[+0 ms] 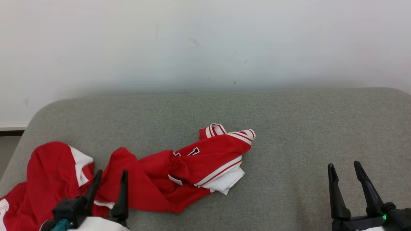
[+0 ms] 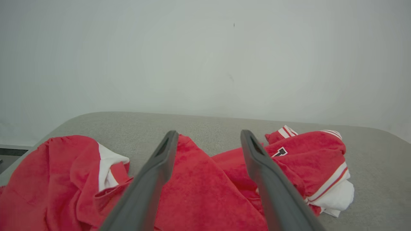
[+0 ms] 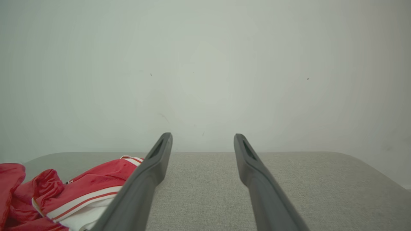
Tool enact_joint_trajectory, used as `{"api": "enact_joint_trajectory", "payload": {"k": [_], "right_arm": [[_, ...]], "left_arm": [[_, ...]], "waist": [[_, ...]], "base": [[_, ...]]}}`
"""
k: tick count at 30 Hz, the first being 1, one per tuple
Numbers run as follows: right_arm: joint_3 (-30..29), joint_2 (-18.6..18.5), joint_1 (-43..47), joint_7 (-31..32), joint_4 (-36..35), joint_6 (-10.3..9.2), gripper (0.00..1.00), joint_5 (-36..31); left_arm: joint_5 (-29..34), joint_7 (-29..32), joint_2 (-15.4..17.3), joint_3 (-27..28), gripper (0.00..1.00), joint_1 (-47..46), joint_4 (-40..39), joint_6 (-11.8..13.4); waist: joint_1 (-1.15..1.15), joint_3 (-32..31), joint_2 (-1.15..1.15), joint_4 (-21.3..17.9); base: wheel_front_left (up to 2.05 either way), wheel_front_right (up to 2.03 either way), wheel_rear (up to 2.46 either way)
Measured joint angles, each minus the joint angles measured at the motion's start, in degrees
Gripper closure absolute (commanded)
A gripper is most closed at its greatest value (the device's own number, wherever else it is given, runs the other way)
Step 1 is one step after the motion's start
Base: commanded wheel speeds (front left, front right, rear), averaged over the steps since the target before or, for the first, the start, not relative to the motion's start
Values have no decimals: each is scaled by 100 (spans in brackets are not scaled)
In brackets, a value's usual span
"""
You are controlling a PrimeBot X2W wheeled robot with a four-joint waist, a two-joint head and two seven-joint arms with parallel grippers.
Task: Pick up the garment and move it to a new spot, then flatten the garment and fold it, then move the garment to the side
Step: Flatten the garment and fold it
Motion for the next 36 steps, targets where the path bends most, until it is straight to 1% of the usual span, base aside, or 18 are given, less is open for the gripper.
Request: {"api": "enact_joint_trajectory", "payload": {"k": [8, 11, 13, 16, 17, 20, 23, 27, 31, 36], "right_arm": [[69, -46, 20, 0, 55, 0, 0, 16], [237, -110, 18, 0, 196, 0, 0, 24], [375, -180, -21, -1, 379, 0, 0, 99], [724, -400, -219, 1, 883, 1, 0, 207], [792, -417, -336, 0, 1029, 0, 0, 352], [1122, -584, -720, 67, 1502, 1, 0, 513], [1386, -655, -1123, 261, 1950, 1, 0, 917], [1718, -680, -1532, 593, 2419, 1, 0, 1639], [2116, -724, -1791, 1088, 2774, 1, 0, 2565], [2279, -831, -1997, 1427, 3080, 0, 0, 3423]], "left_arm": [[-43, 2, -115, -162, 0, 19, 5, -75], [-44, 1, -182, -244, 0, -8, 27, -129], [-58, 0, -257, -311, 0, -37, 56, -159], [-64, -4, -333, -402, 0, -82, 108, -244], [-79, -5, -371, -428, 0, -116, 127, -264], [-84, -15, -466, -511, 0, -229, 191, -325], [-96, -42, -577, -553, 0, -300, 254, -386], [-98, -57, -679, -586, 0, -353, 310, -445], [-93, -65, -734, -576, 0, -407, 405, -480], [-89, -85, -802, -561, 0, -419, 468, -522]], "waist": [[0, -44, 0, 60], [0, -45, 0, 132], [0, -36, 0, 210], [0, 2, 0, 367], [0, 21, 0, 433], [0, 99, 0, 664], [0, 187, 0, 917], [0, 287, 0, 1265], [0, 351, 0, 1601], [0, 393, 0, 1960]], "base": [[0, 0, 0], [0, 0, 0], [0, 0, 0], [0, 0, 0], [0, 0, 0], [0, 0, 0], [0, 0, 0], [0, 0, 0], [0, 0, 0], [0, 0, 0]]}}
